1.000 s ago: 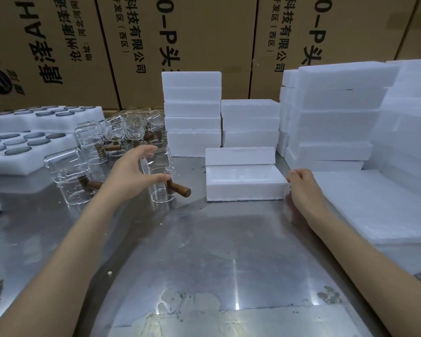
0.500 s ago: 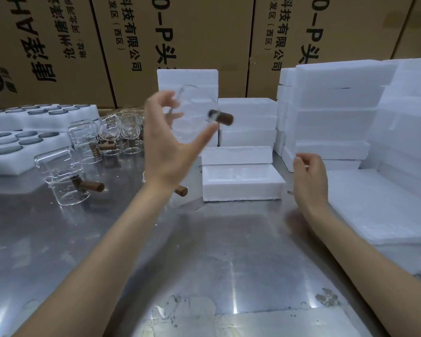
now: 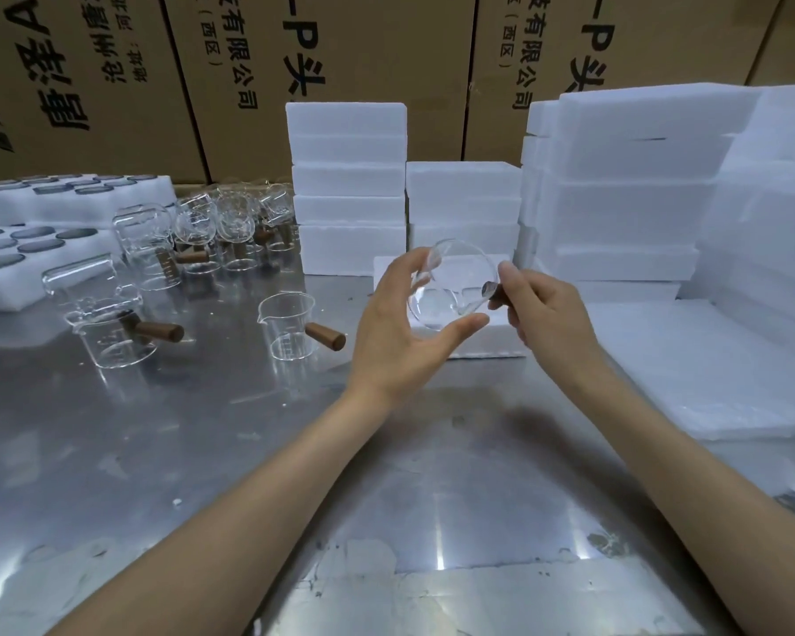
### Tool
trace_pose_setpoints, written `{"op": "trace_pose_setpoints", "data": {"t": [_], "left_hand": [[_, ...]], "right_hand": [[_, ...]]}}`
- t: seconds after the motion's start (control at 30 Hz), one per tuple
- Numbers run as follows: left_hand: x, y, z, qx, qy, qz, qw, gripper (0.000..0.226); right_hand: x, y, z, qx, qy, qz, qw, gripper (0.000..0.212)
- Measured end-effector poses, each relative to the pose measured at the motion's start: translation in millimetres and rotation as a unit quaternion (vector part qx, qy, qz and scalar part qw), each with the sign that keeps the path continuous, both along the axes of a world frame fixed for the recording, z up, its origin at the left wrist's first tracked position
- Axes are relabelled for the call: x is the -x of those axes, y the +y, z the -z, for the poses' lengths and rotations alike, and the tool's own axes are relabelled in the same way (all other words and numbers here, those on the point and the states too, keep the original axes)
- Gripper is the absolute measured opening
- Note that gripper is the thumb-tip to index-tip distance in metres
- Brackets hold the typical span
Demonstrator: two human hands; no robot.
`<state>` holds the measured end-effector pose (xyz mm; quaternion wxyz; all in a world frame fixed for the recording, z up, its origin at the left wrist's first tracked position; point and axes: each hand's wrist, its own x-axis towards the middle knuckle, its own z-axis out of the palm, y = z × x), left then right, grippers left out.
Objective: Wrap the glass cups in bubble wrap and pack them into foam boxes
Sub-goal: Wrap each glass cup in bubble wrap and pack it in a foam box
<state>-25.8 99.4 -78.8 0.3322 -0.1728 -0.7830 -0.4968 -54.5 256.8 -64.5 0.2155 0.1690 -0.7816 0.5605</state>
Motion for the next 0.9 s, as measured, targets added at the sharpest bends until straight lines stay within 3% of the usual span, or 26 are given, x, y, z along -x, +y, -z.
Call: {"op": "trace_pose_setpoints", "data": {"t": [0.27,0.57,0.77,0.9], "left_hand": [[-2,-4,0,0.013,-0.064,0.053,0.996,0.079],[2,7,1,-0.129,-0.09,0.024,0.987,0.042],[0,10,-5,-0.258,-0.104,-0.014,0.96,0.018],[-1,9,-8,-0.28,-0.121,-0.012,0.952,0.021]], "right_hand": [[0,-3,5,-0.015,-0.068,-0.057,0.996,0.033],[-2,-9,7,-0.034,-0.045,-0.054,0.997,0.033],[-7,-18,7,-0.058,-0.019,-0.068,0.996,0.032],[-9,-18,7,-0.041,-0.045,-0.072,0.996,0.033]]}}
